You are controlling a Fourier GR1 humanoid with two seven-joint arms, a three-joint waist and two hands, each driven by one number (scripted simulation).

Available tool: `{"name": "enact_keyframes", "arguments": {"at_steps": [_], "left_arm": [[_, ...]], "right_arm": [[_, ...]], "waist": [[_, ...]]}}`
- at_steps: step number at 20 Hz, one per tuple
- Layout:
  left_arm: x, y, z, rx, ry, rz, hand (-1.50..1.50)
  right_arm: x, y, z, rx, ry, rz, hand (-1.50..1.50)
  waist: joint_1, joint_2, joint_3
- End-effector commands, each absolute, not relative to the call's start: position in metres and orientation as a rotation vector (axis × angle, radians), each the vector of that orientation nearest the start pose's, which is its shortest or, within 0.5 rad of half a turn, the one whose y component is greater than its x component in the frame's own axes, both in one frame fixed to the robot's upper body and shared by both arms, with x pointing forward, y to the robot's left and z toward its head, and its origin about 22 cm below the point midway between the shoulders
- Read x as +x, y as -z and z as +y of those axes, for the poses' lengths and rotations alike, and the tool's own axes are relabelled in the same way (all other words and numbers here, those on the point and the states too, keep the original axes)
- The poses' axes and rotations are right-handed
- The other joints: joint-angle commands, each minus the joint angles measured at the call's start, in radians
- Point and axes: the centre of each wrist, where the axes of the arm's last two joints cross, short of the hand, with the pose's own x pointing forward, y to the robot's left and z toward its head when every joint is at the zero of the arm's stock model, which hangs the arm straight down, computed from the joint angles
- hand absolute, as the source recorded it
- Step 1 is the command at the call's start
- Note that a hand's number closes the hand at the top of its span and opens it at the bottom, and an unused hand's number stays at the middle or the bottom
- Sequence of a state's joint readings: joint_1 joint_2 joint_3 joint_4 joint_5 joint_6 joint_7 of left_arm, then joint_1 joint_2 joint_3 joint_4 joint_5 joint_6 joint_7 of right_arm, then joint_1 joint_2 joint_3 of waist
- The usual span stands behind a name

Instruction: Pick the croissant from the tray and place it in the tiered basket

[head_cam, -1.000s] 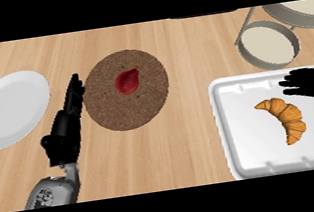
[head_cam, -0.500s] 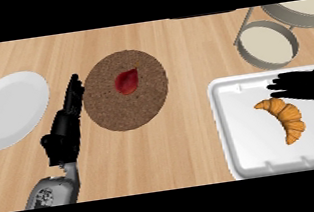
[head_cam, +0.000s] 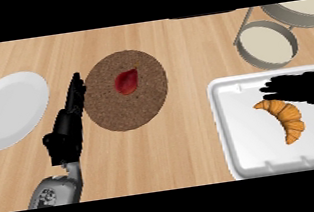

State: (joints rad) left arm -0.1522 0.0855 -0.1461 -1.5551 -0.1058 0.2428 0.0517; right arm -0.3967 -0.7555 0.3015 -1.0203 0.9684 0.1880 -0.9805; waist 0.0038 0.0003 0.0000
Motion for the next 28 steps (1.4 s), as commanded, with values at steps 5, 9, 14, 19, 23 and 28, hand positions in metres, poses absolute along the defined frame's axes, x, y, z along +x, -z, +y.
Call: {"name": "enact_keyframes", "arguments": {"at_steps": [5, 9, 14, 19, 23, 28], "left_arm": [[0.274, -0.036, 0.190, 0.163, 0.103, -1.657, 0.00], [0.278, -0.036, 0.208, 0.185, 0.124, -1.674, 0.00], [0.261, -0.034, 0.198, 0.176, 0.108, -1.658, 0.00], [0.270, -0.023, 0.211, 0.199, 0.107, -1.663, 0.00], [0.254, -0.025, 0.192, 0.158, 0.105, -1.654, 0.00], [0.262, -0.025, 0.198, 0.191, 0.113, -1.667, 0.00]], "right_arm": [[0.308, -0.028, -0.390, -0.113, -2.070, -1.373, -1.50], [0.326, -0.026, -0.391, -0.084, -2.039, -1.371, -1.50], [0.315, -0.008, -0.381, -0.076, -1.988, -1.406, -1.50], [0.304, 0.024, -0.368, -0.135, -1.939, -1.507, 1.50], [0.311, 0.018, -0.359, -0.233, -1.977, -1.651, 1.50], [0.325, 0.014, -0.346, -0.596, -1.800, -1.251, 1.50]], "waist": [[-0.001, 0.000, 0.000], [0.006, 0.002, 0.000], [0.001, -0.001, 0.000], [-0.002, 0.001, 0.000], [0.002, 0.000, 0.001], [-0.004, -0.003, -0.003]]}}
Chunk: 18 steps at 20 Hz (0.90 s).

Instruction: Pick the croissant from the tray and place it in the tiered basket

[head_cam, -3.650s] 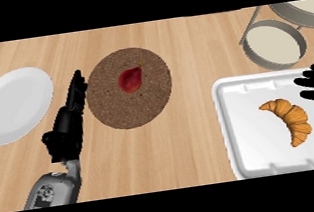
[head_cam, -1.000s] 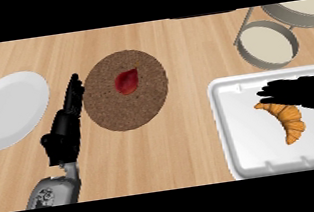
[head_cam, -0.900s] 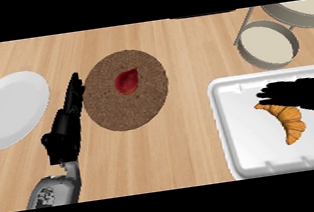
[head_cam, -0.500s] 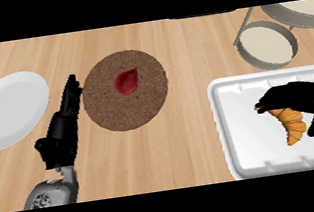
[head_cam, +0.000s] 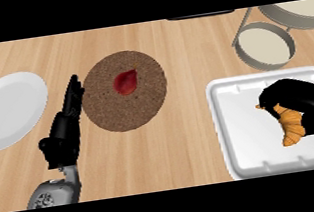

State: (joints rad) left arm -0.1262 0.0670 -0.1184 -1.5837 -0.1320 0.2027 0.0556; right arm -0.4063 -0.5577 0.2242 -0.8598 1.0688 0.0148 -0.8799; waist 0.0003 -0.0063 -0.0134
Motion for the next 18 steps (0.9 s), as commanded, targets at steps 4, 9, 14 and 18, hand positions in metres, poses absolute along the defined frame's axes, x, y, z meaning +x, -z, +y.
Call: {"name": "enact_keyframes", "arguments": {"at_steps": [4, 9, 14, 18], "left_arm": [[0.265, -0.031, 0.207, 0.213, 0.105, -1.657, 0.00], [0.264, -0.028, 0.211, 0.206, 0.103, -1.647, 0.00], [0.268, -0.033, 0.209, 0.228, 0.080, -1.649, 0.00], [0.257, -0.024, 0.209, 0.203, 0.088, -1.647, 0.00]], "right_arm": [[0.329, 0.012, -0.350, -0.830, -1.596, -0.911, 1.50], [0.348, 0.005, -0.265, -1.008, -1.413, -0.848, 1.50], [0.353, -0.053, -0.219, -1.192, -1.266, -0.863, 1.50], [0.341, -0.113, -0.214, -1.317, -1.157, -0.909, 1.50]], "waist": [[-0.013, -0.007, 0.004], [-0.008, -0.006, 0.009], [-0.029, -0.009, 0.010], [-0.028, -0.009, 0.011]]}}
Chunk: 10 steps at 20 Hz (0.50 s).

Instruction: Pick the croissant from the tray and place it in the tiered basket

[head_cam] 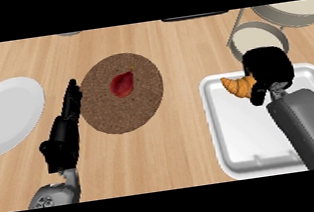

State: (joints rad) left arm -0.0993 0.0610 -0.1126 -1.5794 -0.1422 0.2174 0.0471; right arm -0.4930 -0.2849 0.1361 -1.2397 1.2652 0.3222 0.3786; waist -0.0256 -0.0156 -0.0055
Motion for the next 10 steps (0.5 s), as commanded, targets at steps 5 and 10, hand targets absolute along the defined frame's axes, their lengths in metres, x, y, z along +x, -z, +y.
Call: {"name": "enact_keyframes", "arguments": {"at_steps": [5, 10], "left_arm": [[0.261, -0.025, 0.211, 0.220, 0.093, -1.642, 0.00], [0.277, -0.016, 0.208, 0.216, 0.104, -1.666, 0.00]], "right_arm": [[0.317, -0.197, -0.212, -1.394, -1.037, -1.022, 1.50], [0.306, -0.265, -0.217, -1.379, -0.946, -1.053, 1.50]], "waist": [[0.000, 0.003, 0.004], [0.015, 0.013, 0.004]]}}
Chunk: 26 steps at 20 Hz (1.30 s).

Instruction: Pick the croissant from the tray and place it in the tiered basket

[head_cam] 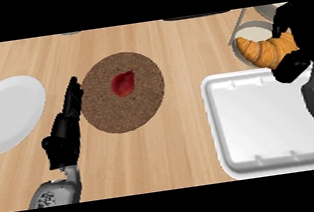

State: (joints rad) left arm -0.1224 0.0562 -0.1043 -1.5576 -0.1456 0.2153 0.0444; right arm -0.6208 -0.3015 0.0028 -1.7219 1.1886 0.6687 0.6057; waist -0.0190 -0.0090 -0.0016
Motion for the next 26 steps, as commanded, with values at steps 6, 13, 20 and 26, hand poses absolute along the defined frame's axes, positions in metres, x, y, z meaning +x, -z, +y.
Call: {"name": "enact_keyframes", "arguments": {"at_steps": [6, 13, 20, 26], "left_arm": [[0.264, -0.032, 0.200, 0.191, 0.118, -1.654, 0.00], [0.270, -0.025, 0.194, 0.184, 0.094, -1.669, 0.00], [0.274, -0.033, 0.209, 0.174, 0.113, -1.661, 0.00], [0.281, -0.035, 0.195, 0.166, 0.112, -1.667, 0.00]], "right_arm": [[0.296, -0.301, -0.218, -1.306, -0.828, -1.107, 1.50], [0.337, -0.330, -0.252, -1.198, -0.729, -1.177, 1.50], [0.372, -0.318, -0.285, -1.323, -0.712, -1.126, 1.50], [0.409, -0.301, -0.313, -1.371, -0.701, -1.108, 1.50]], "waist": [[0.019, 0.006, 0.001], [0.024, 0.009, 0.001], [0.030, 0.012, 0.001], [0.039, 0.016, 0.002]]}}
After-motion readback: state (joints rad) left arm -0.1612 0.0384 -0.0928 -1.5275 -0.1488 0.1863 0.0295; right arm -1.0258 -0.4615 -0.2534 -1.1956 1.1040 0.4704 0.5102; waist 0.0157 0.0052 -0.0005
